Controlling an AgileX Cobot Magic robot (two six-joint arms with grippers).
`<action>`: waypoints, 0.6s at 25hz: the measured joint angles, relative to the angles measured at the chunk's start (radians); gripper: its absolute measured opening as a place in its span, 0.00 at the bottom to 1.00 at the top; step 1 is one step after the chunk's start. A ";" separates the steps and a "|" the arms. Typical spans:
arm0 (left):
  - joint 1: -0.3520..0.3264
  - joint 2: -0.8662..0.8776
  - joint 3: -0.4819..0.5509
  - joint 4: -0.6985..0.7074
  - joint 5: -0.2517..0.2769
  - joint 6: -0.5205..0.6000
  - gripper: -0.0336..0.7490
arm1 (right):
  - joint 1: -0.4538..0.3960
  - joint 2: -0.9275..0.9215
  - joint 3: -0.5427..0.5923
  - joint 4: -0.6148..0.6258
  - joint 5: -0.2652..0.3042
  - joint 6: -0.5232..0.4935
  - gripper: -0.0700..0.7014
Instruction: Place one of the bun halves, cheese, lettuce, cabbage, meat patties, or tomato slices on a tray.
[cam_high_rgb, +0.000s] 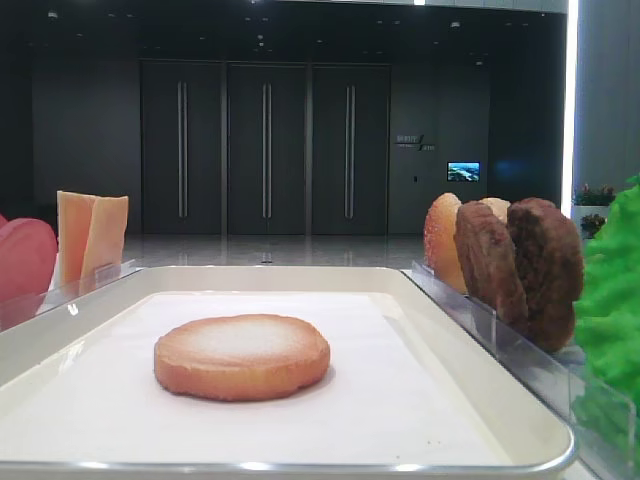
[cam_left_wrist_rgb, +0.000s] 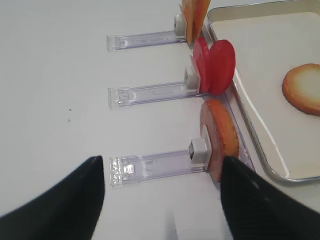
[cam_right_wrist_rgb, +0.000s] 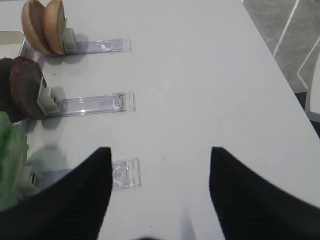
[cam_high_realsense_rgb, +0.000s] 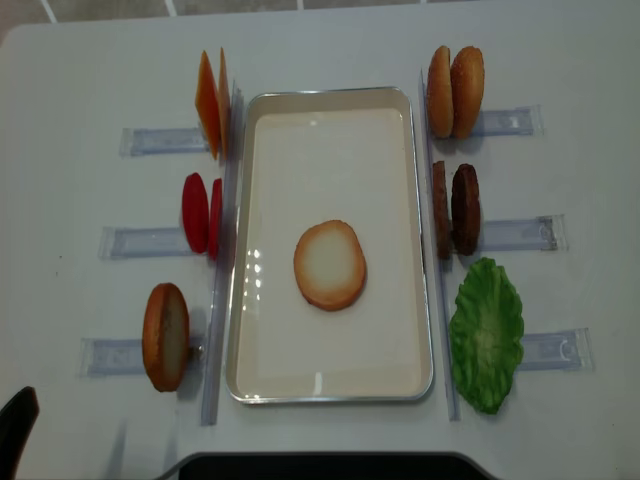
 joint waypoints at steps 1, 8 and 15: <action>0.000 0.000 0.000 -0.002 0.000 0.002 0.74 | 0.000 0.000 0.000 0.000 0.000 0.000 0.62; 0.000 0.000 0.000 -0.012 0.000 0.009 0.74 | 0.000 0.000 0.000 0.000 0.000 0.000 0.62; 0.000 0.000 0.000 -0.012 0.000 0.008 0.73 | 0.000 0.000 0.000 0.000 0.000 0.000 0.62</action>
